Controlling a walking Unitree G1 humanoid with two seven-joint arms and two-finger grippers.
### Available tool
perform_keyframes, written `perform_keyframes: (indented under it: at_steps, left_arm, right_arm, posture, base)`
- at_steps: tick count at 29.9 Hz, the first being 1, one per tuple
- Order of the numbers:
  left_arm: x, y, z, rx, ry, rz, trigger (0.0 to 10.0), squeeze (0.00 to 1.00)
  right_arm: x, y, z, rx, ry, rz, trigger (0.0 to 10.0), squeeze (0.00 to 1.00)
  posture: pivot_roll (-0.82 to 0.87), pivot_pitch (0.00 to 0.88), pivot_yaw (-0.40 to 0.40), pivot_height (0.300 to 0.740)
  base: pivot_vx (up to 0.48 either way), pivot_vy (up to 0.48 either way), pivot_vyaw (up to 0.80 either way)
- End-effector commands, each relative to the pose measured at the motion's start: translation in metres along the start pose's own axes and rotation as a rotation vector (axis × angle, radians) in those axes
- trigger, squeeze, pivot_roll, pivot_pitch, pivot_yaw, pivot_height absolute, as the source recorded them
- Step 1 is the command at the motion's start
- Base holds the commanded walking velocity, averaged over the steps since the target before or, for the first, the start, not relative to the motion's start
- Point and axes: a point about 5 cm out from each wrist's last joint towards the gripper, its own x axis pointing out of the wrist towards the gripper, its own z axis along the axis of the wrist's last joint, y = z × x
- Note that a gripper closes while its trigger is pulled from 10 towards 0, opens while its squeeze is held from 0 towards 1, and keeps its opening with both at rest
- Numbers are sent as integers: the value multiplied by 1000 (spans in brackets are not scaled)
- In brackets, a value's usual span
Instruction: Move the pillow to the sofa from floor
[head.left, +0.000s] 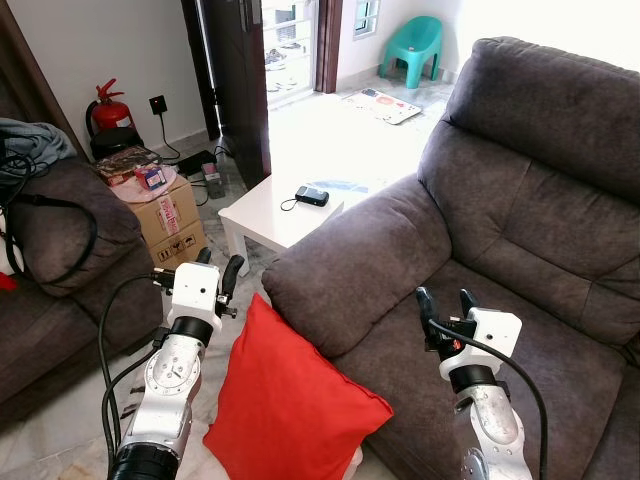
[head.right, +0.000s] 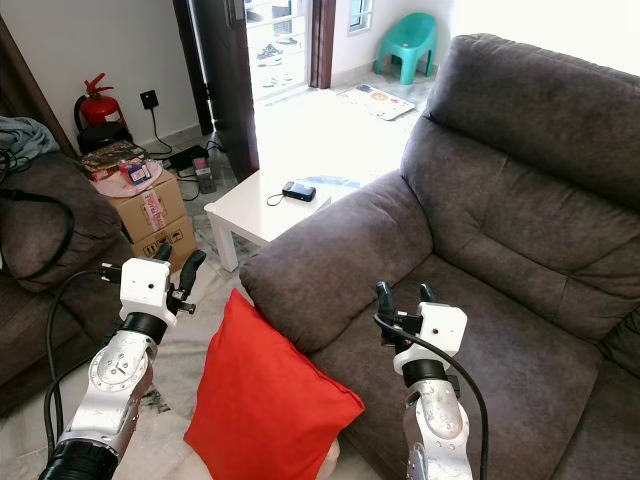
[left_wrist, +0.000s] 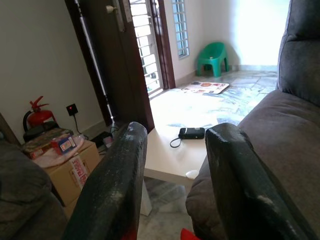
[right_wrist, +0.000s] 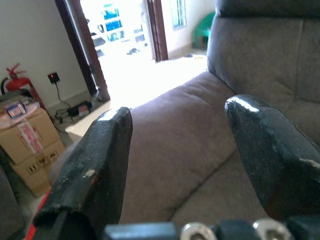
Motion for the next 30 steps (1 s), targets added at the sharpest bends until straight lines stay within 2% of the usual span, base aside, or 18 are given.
perform_keyframes:
  at_steps: [1,18,22,30]
  left_arm:
    - [1,-1,2,17,-2,-7,10000,0]
    - [3,0,3,17,3,0,10000,0]
    - [3,1,3,18,4,4,10000,0]
    - [3,2,2,13,11,16,10000,0]
  right_arm:
    - [2,-2,5,0,-7,-5,10000,0]
    - [9,0,9,-17,8,20,10000,0]
    - [9,0,11,-19,1,29,10000,0]
    - [13,7,13,-25,6,59,10000,0]
  posture:
    - [-18,0,-28,732]
    - [-12,0,-41,607]
    - [-12,0,-43,593]
    - [-9,0,-50,593]
  base:
    - [0,0,0]
    - [0,0,0]
    - [0,0,0]
    - [0,0,0]
